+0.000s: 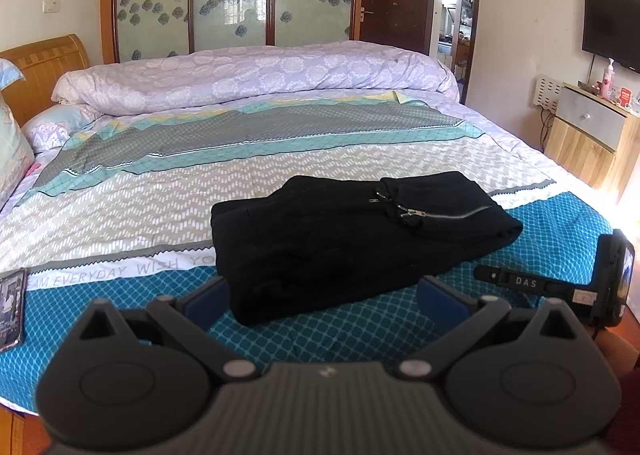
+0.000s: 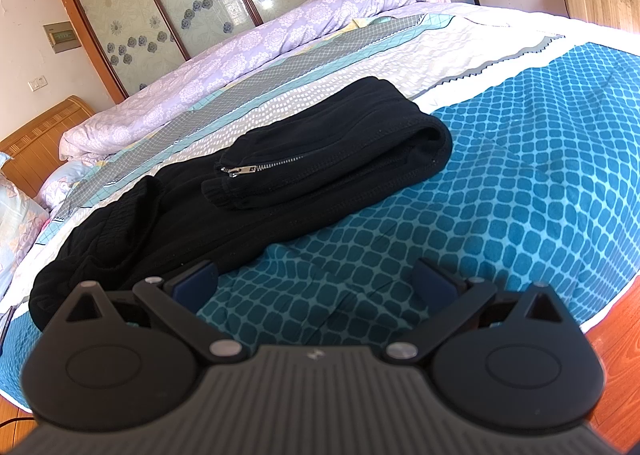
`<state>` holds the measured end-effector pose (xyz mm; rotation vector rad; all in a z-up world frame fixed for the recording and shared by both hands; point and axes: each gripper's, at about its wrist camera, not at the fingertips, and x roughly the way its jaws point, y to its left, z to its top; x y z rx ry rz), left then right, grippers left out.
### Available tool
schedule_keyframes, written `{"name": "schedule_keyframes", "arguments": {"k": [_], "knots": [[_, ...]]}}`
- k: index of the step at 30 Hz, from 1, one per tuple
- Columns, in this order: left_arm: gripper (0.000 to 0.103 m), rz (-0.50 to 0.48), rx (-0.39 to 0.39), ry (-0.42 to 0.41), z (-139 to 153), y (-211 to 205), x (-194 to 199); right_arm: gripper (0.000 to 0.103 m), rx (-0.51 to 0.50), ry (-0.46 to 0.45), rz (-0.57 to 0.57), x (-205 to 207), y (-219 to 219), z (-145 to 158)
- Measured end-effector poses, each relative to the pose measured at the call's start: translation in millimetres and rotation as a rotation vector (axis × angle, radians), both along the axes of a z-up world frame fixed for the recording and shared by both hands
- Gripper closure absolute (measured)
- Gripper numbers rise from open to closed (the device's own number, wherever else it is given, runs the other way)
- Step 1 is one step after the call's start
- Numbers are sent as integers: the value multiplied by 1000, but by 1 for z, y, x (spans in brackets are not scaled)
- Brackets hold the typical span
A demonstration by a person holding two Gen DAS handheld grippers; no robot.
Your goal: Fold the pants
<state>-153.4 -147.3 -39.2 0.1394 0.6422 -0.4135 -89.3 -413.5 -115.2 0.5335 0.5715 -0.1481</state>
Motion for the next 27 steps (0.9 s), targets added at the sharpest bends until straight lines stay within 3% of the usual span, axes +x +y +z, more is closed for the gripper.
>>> {"name": "schedule_keyframes", "arguments": {"k": [27], "knots": [[0,-7,-14,37,-4,0,4,0,-2,0,1,0,1,0]]}}
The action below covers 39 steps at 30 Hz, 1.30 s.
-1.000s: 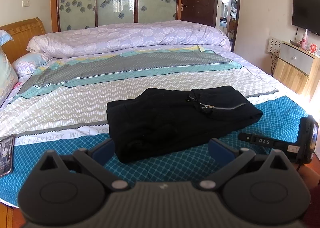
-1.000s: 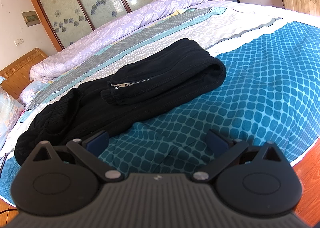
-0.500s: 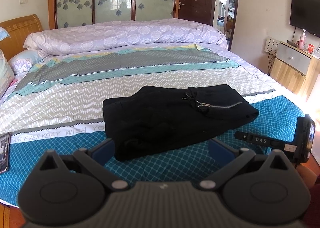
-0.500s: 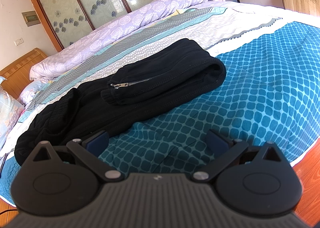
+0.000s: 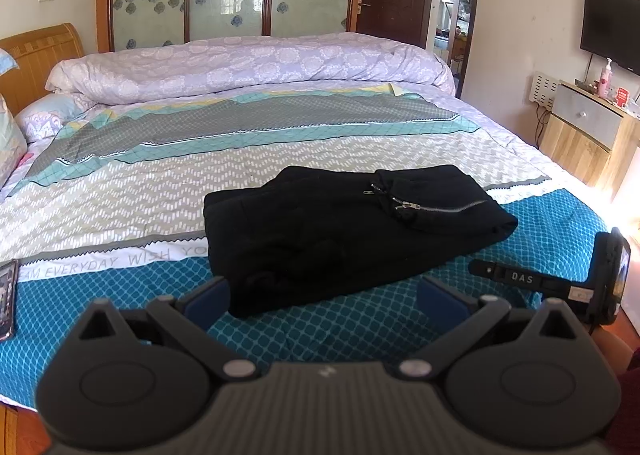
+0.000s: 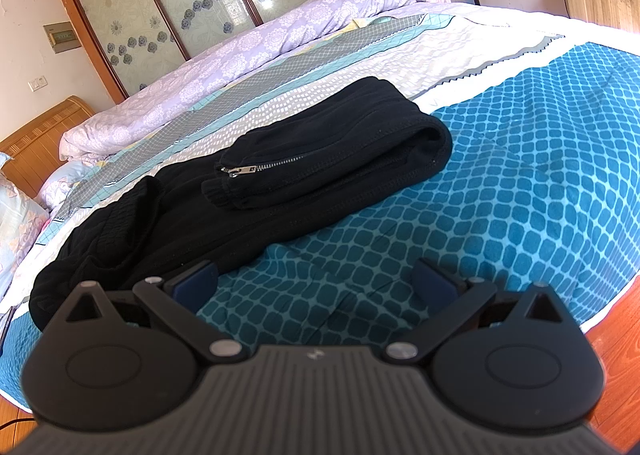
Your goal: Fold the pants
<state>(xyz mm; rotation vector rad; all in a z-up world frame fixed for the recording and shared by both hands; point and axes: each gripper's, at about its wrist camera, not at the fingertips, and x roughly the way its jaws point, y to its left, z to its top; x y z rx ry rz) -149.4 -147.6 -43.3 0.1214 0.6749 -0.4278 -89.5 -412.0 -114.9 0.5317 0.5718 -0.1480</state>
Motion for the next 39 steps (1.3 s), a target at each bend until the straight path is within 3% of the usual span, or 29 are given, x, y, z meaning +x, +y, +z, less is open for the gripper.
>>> {"name": "schedule_keyframes", "arguments": {"k": [17,39], "knots": [[0,14,13,-32,3,0,2,0,-1,0,0,0,1,0],[0,12,6,9,-2,2,7,0,-1,0,1,-1,0,0]]}}
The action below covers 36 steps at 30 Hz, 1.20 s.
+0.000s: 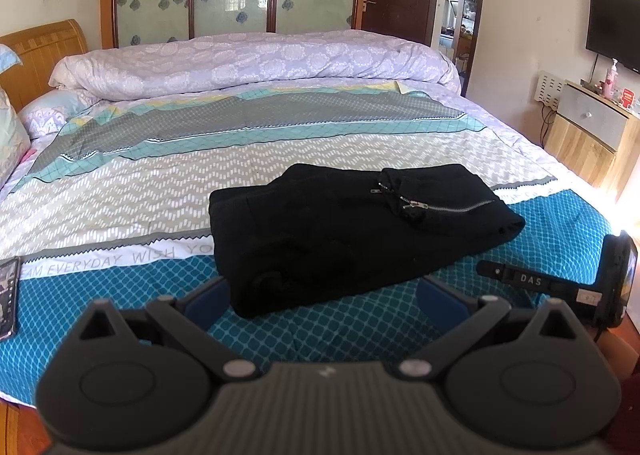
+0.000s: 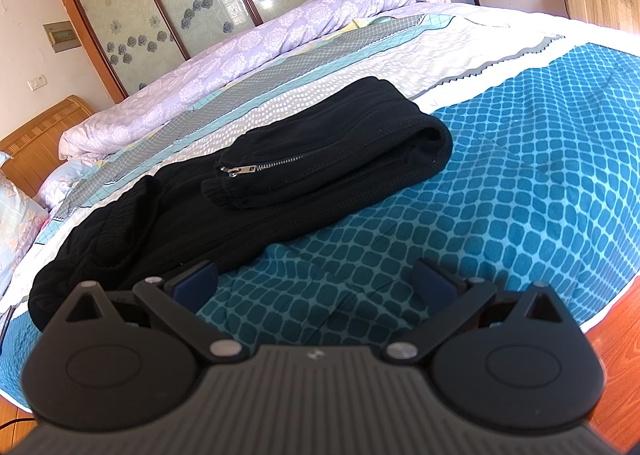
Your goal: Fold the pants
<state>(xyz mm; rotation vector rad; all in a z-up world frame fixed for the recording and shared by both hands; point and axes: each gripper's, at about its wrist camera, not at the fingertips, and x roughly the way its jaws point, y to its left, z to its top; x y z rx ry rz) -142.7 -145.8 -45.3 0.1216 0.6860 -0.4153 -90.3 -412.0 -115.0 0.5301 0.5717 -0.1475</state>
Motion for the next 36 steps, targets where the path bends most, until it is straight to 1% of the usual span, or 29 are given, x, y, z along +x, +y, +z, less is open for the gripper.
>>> {"name": "schedule_keyframes", "arguments": {"k": [8,36], "knots": [[0,0,1,12,-1,-1,0,0,-1,0,0,0,1,0],[0,-4,3,13,-3,-3,1,0,-2,0,1,0,1,0]]}}
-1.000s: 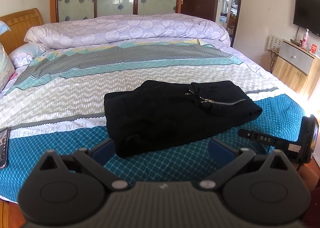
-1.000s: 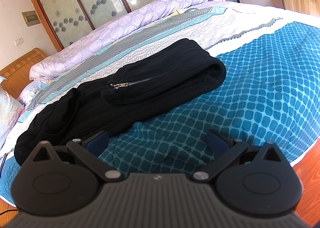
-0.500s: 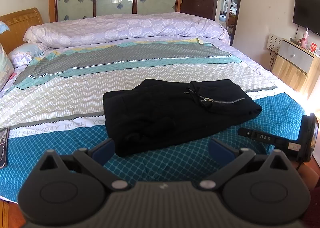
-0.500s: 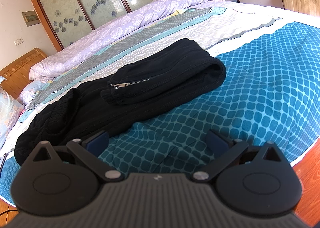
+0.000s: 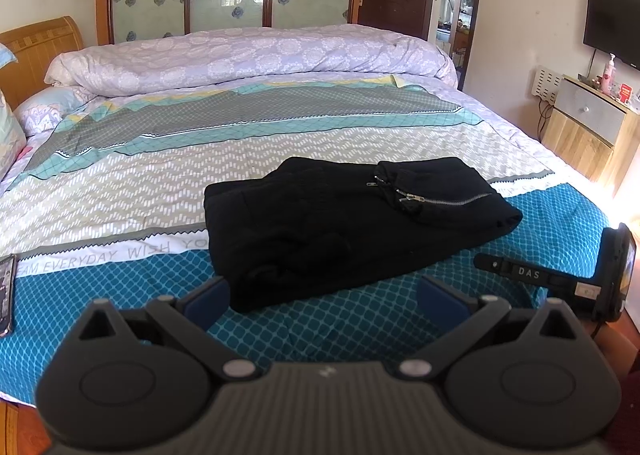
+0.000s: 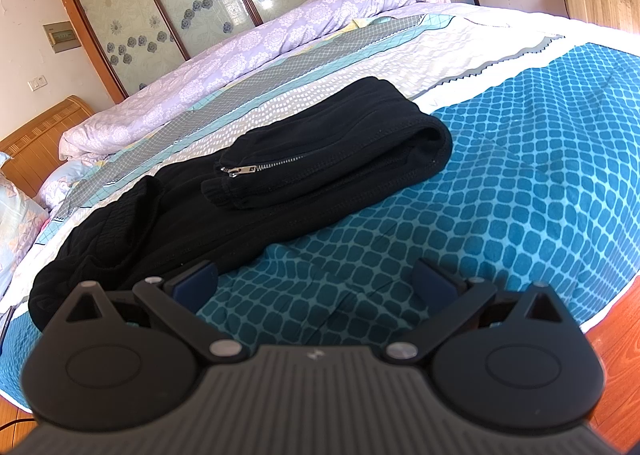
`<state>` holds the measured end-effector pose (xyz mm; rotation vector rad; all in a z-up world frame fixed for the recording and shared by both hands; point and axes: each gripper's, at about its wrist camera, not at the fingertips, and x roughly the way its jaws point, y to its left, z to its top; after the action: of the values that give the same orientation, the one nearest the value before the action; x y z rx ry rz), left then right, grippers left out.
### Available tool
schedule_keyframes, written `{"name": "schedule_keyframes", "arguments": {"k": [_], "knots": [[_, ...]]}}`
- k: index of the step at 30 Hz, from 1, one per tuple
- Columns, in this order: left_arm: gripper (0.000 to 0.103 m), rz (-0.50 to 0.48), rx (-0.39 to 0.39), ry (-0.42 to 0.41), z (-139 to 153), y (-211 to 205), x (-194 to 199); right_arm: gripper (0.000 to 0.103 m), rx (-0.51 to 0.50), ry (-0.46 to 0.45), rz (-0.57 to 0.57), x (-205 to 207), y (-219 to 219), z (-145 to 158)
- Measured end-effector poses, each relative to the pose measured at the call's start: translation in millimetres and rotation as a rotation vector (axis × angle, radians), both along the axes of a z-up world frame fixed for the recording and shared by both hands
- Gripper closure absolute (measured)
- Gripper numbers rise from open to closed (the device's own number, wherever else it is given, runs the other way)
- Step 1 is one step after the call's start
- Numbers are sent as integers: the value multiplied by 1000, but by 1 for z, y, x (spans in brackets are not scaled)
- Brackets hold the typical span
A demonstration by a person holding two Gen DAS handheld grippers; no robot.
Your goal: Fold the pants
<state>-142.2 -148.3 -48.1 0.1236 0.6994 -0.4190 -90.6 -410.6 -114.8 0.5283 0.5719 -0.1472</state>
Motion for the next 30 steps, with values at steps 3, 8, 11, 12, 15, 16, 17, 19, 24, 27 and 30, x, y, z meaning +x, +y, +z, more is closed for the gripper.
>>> {"name": "schedule_keyframes", "arguments": {"k": [3,8,11,12,15,16,17,19,24,27,30], "knots": [[0,0,0,0,0,0,0,0,0,0,0,0,0,0],[0,0,0,2,0,0,0,0,0,0,0,0,0,0],[0,-1,0,2,0,-1,0,0,0,0,0,0,0,0],[0,-1,0,2,0,-1,0,0,0,0,0,0,0,0],[0,0,0,2,0,-1,0,0,-1,0,0,0,0,0],[0,0,0,3,0,-1,0,0,-1,0,0,0,0,0],[0,0,0,3,0,-1,0,0,-1,0,0,0,0,0],[0,-1,0,3,0,-1,0,0,-1,0,0,0,0,0],[0,-2,1,3,0,-2,-1,0,-1,0,1,0,0,0],[0,-1,1,3,0,-2,0,0,-1,0,1,0,1,0],[0,-1,1,2,-1,-3,-1,0,-2,0,1,0,0,0]]}}
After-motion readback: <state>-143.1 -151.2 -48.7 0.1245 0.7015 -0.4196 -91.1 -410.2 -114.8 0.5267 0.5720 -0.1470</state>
